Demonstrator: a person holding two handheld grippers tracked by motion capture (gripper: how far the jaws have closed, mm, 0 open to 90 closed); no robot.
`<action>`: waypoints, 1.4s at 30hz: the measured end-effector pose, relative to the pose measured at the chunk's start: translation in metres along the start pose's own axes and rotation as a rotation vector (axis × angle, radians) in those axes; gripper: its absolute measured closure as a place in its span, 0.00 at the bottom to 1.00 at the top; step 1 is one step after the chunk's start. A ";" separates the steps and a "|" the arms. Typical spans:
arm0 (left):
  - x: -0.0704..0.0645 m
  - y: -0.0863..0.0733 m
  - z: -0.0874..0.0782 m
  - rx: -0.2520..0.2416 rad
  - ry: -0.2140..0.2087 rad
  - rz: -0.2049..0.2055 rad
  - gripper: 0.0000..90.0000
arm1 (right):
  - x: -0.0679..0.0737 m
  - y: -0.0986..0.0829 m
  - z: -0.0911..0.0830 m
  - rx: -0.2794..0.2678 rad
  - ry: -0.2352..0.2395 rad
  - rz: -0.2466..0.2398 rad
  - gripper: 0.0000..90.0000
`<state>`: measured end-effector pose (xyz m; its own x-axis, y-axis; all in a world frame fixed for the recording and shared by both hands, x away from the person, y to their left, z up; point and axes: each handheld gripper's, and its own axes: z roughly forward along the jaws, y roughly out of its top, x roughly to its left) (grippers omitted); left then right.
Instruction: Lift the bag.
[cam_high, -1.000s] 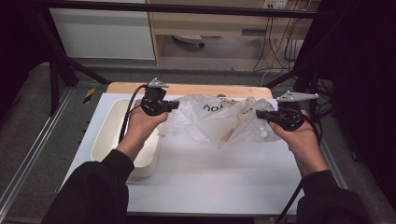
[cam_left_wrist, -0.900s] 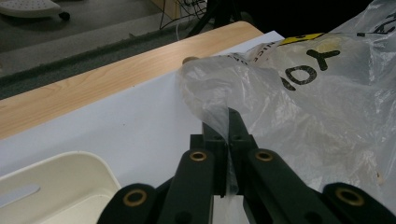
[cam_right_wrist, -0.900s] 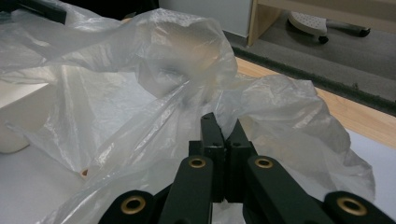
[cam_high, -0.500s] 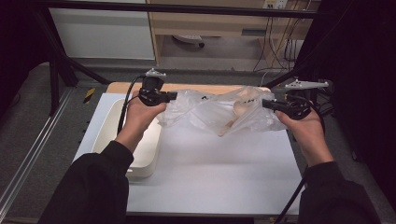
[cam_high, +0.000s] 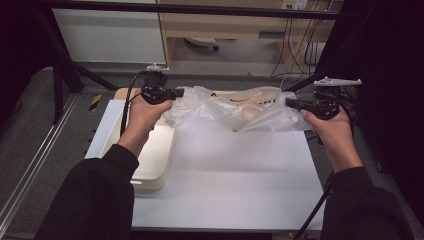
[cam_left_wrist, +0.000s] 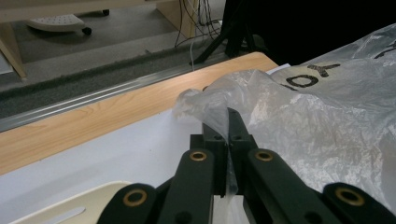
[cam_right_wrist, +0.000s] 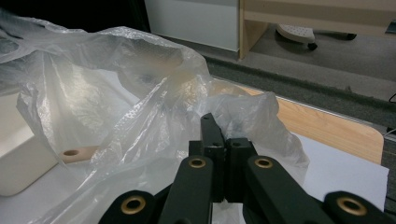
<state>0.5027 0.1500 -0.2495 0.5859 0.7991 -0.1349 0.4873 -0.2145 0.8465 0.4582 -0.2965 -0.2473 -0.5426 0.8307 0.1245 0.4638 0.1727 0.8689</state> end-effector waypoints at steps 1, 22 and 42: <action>0.000 0.001 -0.001 -0.008 0.002 -0.001 1.00 | 0.000 0.001 0.000 -0.001 0.000 -0.001 1.00; 0.016 0.041 -0.021 -0.153 0.064 -0.027 1.00 | -0.012 0.045 0.004 -0.031 -0.062 0.009 1.00; 0.028 0.017 -0.013 -0.119 0.074 -0.020 1.00 | -0.014 0.044 0.018 0.005 -0.085 -0.007 1.00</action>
<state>0.5187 0.1757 -0.2324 0.5250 0.8429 -0.1176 0.4155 -0.1333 0.8997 0.4985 -0.2909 -0.2196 -0.4846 0.8713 0.0771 0.4635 0.1810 0.8674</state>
